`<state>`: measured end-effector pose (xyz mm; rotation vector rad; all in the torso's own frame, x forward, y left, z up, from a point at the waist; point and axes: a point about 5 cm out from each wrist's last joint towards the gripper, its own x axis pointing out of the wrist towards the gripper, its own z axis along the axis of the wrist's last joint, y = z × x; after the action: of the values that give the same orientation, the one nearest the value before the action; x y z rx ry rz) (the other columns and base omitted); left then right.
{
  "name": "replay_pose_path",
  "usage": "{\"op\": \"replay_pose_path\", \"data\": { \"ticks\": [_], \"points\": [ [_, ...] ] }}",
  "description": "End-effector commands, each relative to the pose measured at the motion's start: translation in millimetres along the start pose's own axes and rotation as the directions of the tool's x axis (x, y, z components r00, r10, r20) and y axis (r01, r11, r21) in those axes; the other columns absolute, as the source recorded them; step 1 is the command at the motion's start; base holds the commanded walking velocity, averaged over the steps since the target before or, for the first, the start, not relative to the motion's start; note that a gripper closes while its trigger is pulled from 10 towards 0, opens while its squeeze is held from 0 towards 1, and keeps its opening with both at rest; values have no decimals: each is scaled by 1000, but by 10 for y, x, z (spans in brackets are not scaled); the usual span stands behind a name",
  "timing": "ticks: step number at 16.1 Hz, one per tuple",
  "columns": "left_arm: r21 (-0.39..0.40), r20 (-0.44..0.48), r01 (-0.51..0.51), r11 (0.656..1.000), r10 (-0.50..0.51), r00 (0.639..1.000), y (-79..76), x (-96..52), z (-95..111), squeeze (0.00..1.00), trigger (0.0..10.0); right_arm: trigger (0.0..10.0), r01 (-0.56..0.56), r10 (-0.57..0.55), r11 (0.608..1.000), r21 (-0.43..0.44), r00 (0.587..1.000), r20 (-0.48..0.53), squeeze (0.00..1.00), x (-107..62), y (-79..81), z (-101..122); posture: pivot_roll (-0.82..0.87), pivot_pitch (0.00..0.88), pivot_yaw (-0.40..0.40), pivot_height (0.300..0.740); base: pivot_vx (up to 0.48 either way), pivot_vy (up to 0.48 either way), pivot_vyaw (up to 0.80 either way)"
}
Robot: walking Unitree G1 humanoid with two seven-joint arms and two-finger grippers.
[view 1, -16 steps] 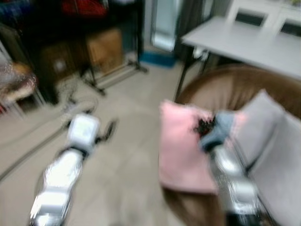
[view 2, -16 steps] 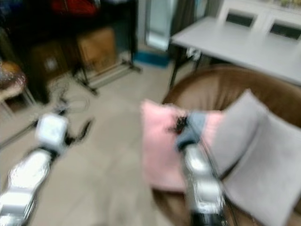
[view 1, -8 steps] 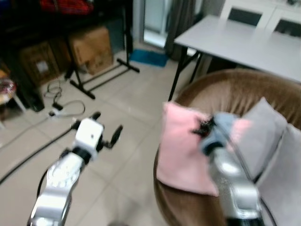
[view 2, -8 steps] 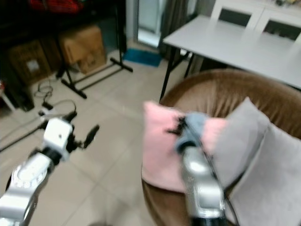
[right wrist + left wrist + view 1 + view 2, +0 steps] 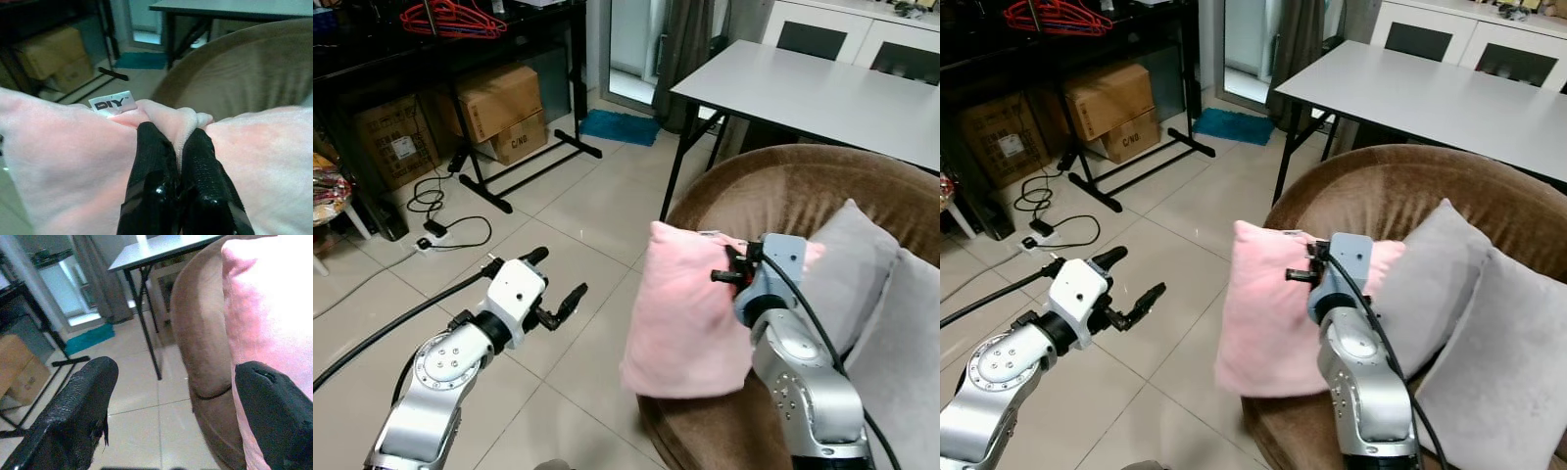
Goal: Move the pillow to the sofa from floor
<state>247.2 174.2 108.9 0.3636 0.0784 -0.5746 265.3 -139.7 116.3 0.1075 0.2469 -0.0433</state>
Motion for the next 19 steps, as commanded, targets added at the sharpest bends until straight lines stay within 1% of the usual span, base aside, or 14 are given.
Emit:
{"op": "replay_pose_path", "data": {
  "ticks": [1,2,4,6,7,8,10,12,13,15,16,17,18,19],
  "points": [
    [9,12,33,999,-33,999,-27,11,32,0,10000,10000,48,-47,999,-21,998,43,0,-20,-63,123,2,9,-33,740,0,0,0],
    [8,10,55,998,-55,998,-48,13,29,0,10000,10000,94,-93,995,-24,995,39,0,-28,-128,142,-2,10,-33,740,0,0,0],
    [-3,1,94,996,-94,996,-102,-3,8,0,10000,10000,230,-229,973,-35,972,47,0,-55,-295,162,-8,14,-36,740,0,0,0],
    [-6,-4,104,995,-104,995,-122,-17,-11,0,10000,10000,322,-321,947,-11,946,46,0,-58,-416,171,-11,16,-41,740,0,0,0],
    [-4,-5,111,994,-111,994,-132,-22,-11,0,10000,10000,359,-358,933,-28,933,40,0,-11,-475,183,-11,21,-45,740,0,0,0],
    [-2,-5,114,993,-114,993,-136,-23,-10,0,10000,10000,367,-365,930,-39,930,37,0,16,-492,186,-11,22,-46,740,0,0,0],
    [4,-8,134,991,-134,991,-153,-25,-11,0,10000,10000,379,-379,924,-56,925,13,0,145,-517,171,-7,33,-52,740,0,0,0],
    [8,-18,192,981,-192,981,-200,-36,-15,0,10000,10000,389,-392,918,-81,920,-20,0,410,-496,122,-1,54,-59,740,0,0,0],
    [16,-22,222,975,-221,975,-220,-38,-8,0,10000,10000,397,-402,912,-102,915,-37,0,600,-483,83,1,75,-57,740,0,0,0],
    [22,-23,232,972,-232,973,-222,-40,-1,0,10000,10000,401,-408,911,-97,911,-63,0,736,-476,59,-1,93,-47,740,0,0,0],
    [26,-24,243,970,-243,970,-227,-40,9,0,10000,10000,398,-406,911,-104,911,-71,0,877,-479,70,-3,110,-41,740,0,0,0],
    [28,-24,248,968,-247,969,-232,-40,16,0,10000,10000,404,-411,910,-92,909,-72,0,925,-498,87,2,121,-45,740,0,0,0],
    [29,-25,250,968,-249,968,-235,-40,19,0,10000,10000,420,-426,904,-87,902,-69,322,956,-526,111,2,121,-45,740,0,0,0],
    [31,-25,251,968,-250,968,-239,-45,21,0,10000,10000,436,-441,897,-75,895,-64,1000,978,-562,143,3,132,-48,740,0,0,0]
  ]
}}
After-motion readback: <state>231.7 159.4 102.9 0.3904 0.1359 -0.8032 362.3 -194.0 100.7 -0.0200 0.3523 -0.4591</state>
